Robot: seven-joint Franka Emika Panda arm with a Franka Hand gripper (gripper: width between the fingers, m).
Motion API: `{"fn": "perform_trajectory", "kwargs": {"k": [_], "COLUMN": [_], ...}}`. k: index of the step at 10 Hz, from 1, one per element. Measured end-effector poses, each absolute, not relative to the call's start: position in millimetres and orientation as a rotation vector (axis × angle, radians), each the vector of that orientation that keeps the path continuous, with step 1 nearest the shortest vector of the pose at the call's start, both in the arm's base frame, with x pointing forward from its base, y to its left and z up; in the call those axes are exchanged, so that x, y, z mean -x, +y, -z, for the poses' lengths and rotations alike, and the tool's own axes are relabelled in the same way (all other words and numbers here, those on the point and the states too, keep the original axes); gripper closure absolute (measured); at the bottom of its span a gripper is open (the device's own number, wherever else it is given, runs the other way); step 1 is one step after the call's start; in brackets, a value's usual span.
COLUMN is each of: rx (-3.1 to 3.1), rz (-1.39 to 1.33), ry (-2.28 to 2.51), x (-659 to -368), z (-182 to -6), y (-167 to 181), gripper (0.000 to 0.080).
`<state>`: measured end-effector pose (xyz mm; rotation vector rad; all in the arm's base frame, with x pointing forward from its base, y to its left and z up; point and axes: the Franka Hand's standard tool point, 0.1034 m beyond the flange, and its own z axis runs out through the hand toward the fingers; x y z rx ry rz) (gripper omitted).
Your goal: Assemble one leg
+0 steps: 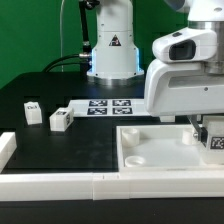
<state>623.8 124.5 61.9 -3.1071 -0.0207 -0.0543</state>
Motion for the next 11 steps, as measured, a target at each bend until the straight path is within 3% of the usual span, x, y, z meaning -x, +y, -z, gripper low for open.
{"fn": "perform_trajectory", "kwargs": {"k": [2, 6, 11], "rx": [3.103, 2.922, 2.532], "rz": [0.06, 0.053, 0.029], "ry": [0.071, 0.973, 1.739], "x": [-624.5, -627.2, -627.3], "z": [-62.1, -61.7, -62.0], "y": [124.1, 121.2, 121.5], "gripper": [0.0511, 0.051, 0.0509]}}
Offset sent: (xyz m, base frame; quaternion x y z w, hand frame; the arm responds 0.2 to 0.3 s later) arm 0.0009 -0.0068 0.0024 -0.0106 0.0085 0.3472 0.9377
